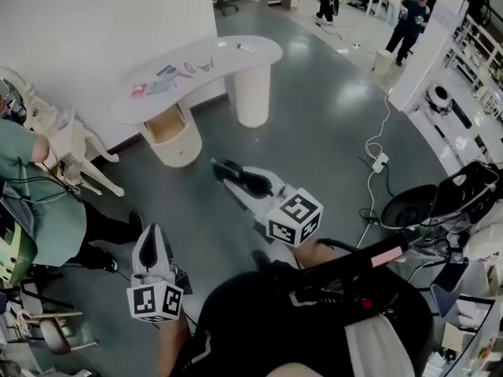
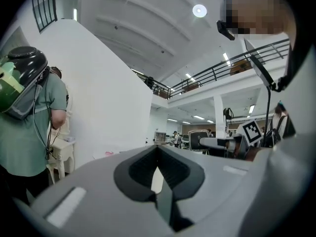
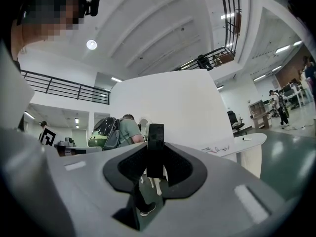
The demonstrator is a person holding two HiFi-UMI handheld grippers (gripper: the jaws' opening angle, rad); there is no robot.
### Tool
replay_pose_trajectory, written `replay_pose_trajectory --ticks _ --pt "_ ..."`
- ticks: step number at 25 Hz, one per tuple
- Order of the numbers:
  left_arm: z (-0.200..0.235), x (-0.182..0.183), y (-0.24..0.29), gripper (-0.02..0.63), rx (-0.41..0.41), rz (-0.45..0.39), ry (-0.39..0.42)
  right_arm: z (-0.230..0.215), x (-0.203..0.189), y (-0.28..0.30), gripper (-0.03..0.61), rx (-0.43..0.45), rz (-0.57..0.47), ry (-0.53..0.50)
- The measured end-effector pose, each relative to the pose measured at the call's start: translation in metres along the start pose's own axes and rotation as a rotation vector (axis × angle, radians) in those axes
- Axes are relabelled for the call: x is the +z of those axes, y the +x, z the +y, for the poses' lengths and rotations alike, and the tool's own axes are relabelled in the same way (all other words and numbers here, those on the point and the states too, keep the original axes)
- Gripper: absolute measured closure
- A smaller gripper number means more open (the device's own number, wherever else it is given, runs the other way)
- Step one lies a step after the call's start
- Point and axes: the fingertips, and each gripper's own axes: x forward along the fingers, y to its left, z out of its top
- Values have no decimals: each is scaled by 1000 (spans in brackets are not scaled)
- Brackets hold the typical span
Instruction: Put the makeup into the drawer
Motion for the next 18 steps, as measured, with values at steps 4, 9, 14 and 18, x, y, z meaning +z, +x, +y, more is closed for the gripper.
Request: replay_pose_trajectory --ticks 4,9,14,18 --pt "-2 2 37 614 10 11 19 -40 9 14 483 -2 -7 12" --pt "-6 5 81 614 29 9 41 -80 16 28 483 16 -10 19" --pt "-11 0 118 614 42 9 51 -117 19 41 484 35 -6 18" --pt "-7 -6 138 614 69 30 49 -140 15 54 483 44 9 33"
